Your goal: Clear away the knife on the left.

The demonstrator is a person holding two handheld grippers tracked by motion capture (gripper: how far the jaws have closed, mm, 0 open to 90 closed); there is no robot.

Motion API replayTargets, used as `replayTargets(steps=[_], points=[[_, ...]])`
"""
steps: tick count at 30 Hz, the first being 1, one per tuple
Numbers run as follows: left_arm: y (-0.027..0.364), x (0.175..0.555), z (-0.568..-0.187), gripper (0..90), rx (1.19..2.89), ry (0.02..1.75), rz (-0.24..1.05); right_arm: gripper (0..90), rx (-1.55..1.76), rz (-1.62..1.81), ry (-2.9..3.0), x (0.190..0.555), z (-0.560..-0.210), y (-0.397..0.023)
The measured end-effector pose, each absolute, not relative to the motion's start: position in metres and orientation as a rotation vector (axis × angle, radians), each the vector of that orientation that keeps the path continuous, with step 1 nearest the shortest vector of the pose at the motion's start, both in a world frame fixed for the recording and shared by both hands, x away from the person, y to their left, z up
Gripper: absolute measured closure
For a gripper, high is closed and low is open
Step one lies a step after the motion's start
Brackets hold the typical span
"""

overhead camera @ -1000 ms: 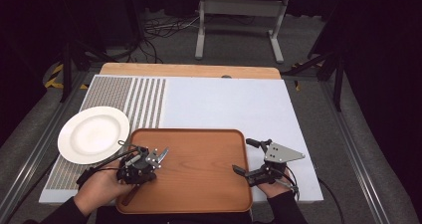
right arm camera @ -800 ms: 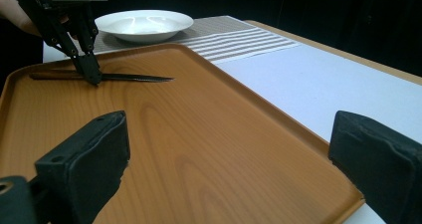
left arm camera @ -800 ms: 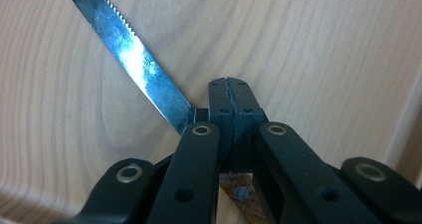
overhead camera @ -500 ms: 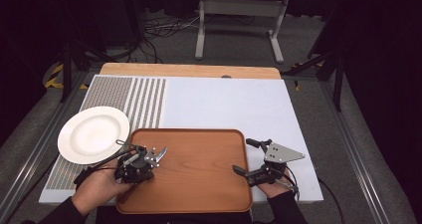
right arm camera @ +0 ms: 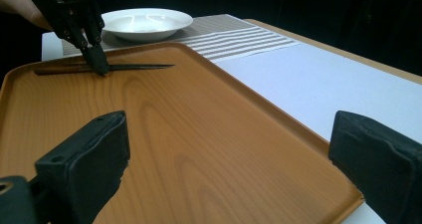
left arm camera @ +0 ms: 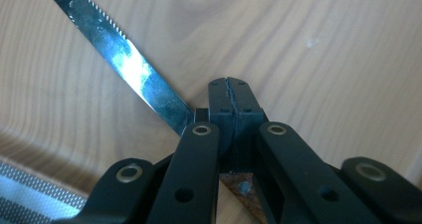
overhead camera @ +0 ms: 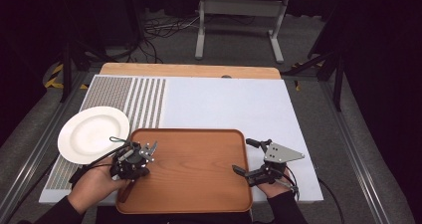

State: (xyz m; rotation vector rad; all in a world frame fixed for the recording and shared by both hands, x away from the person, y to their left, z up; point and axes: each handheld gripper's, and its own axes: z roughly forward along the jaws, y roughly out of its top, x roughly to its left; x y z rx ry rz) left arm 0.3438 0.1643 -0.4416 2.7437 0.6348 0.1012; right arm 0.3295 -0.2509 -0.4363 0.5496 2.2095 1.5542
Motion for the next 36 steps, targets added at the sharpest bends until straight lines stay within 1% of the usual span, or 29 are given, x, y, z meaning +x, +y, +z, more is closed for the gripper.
replayTargets(steps=[36], points=[[0.190,0.359,-0.444,90.0,2.688,0.767,0.117,3.8,0.554,1.556,2.212,0.330,-0.437,-0.251]])
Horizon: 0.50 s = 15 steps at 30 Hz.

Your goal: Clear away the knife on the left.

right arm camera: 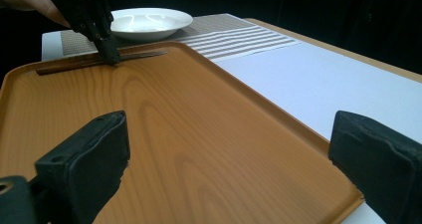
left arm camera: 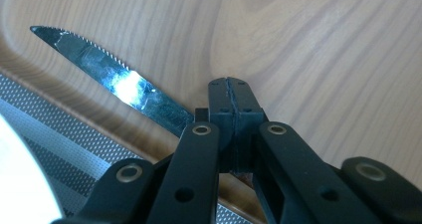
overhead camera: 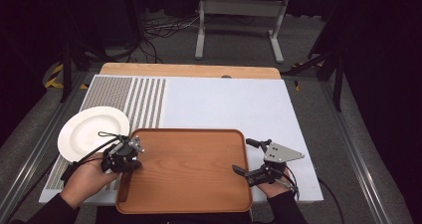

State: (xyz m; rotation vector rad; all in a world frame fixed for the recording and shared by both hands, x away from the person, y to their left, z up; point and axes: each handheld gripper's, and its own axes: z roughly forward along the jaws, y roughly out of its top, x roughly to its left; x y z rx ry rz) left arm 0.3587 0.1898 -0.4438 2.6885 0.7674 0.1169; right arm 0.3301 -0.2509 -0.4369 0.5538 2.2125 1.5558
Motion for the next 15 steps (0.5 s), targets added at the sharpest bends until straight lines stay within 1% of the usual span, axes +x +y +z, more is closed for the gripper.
replayTargets(steps=[13,15], points=[[0.1939,0.3594,-0.4443,90.0,2.674,0.786,0.116,3.8,0.553,1.554,2.215,0.3298,-0.4369,-0.2507],[0.1940,0.3588,-0.4436,87.1,2.667,0.787,0.107,3.8,0.554,1.554,2.215,0.3299,-0.4369,-0.2508]])
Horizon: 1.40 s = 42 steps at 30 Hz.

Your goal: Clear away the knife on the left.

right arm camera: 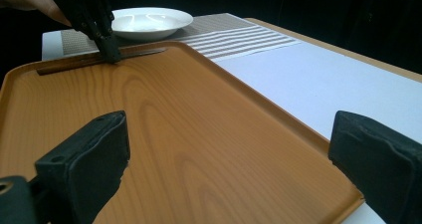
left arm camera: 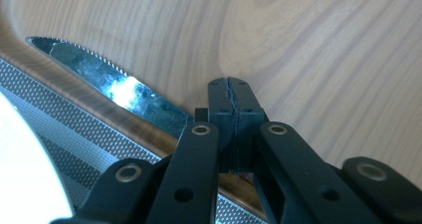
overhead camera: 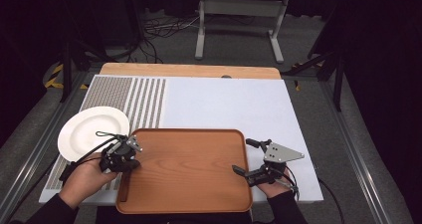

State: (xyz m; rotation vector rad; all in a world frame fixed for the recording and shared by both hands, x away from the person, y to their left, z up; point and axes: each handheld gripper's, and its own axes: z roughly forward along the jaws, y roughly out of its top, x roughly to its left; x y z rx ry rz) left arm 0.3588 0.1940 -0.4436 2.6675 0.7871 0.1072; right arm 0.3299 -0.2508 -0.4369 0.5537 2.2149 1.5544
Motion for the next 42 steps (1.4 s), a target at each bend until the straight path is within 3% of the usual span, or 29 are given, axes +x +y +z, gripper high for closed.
replayTargets(steps=[3,7,8,9,12,21,33,42], points=[[0.195,0.357,-0.440,79.6,2.646,0.779,0.115,3.8,0.553,1.556,2.216,0.330,-0.437,-0.251],[0.197,0.355,-0.432,62.9,2.598,0.758,0.131,3.8,0.554,1.555,2.216,0.330,-0.437,-0.251],[0.199,0.353,-0.427,62.9,2.561,0.740,0.142,3.8,0.554,1.555,2.214,0.330,-0.437,-0.251],[0.201,0.351,-0.421,51.5,2.515,0.719,0.152,3.8,0.556,1.553,2.213,0.330,-0.437,-0.252],[0.207,0.347,-0.413,34.7,2.425,0.683,0.178,3.8,0.555,1.554,2.210,0.329,-0.436,-0.252],[0.227,0.333,-0.402,8.1,2.221,0.595,0.290,3.8,0.555,1.555,2.208,0.330,-0.436,-0.251],[0.253,0.320,-0.411,1.4,1.951,0.531,0.375,3.8,0.560,1.558,2.198,0.329,-0.436,-0.252],[0.273,0.313,-0.427,0.5,1.770,0.527,0.362,3.8,0.560,1.567,2.192,0.329,-0.436,-0.253]])
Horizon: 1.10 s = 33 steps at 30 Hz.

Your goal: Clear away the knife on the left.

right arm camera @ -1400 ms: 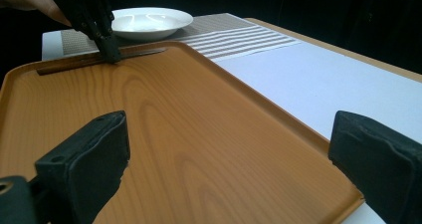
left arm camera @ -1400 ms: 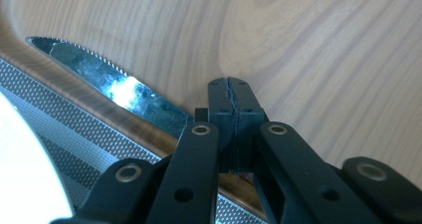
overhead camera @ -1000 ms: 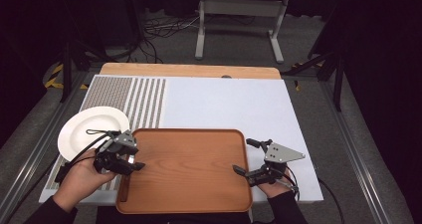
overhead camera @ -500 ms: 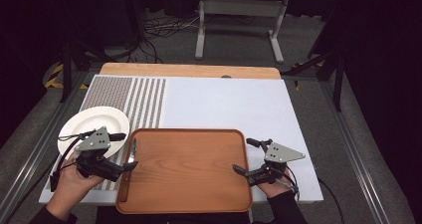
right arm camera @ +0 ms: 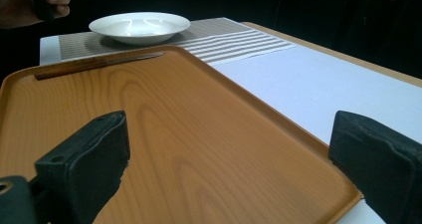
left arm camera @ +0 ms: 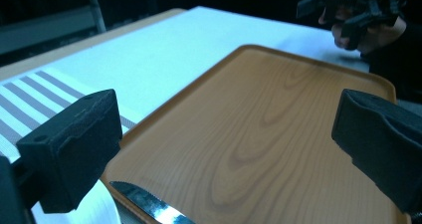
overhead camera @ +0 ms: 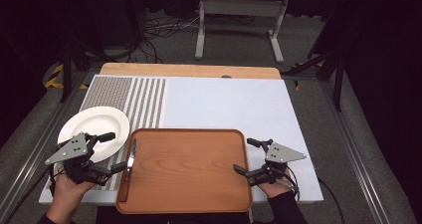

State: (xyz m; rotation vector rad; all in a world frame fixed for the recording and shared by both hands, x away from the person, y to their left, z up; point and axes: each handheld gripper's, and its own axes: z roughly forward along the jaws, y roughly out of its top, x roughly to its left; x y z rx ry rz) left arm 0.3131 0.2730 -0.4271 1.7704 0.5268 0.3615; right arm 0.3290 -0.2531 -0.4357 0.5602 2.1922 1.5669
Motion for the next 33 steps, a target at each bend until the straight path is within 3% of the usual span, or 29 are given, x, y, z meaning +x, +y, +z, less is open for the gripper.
replayTargets(steps=[7,13,27,33], points=[[0.292,0.313,-0.443,0.7,1.683,0.556,0.388,3.8,0.565,1.561,2.191,0.330,-0.436,-0.255],[0.297,0.311,-0.452,0.7,1.712,0.553,0.418,3.8,0.578,1.560,2.185,0.330,-0.437,-0.258],[0.305,0.308,-0.485,0.6,1.737,0.622,0.323,3.8,0.605,1.557,2.187,0.332,-0.440,-0.262],[0.298,0.308,-0.484,0.6,1.766,0.598,0.356,3.8,0.604,1.554,2.196,0.333,-0.442,-0.261]])
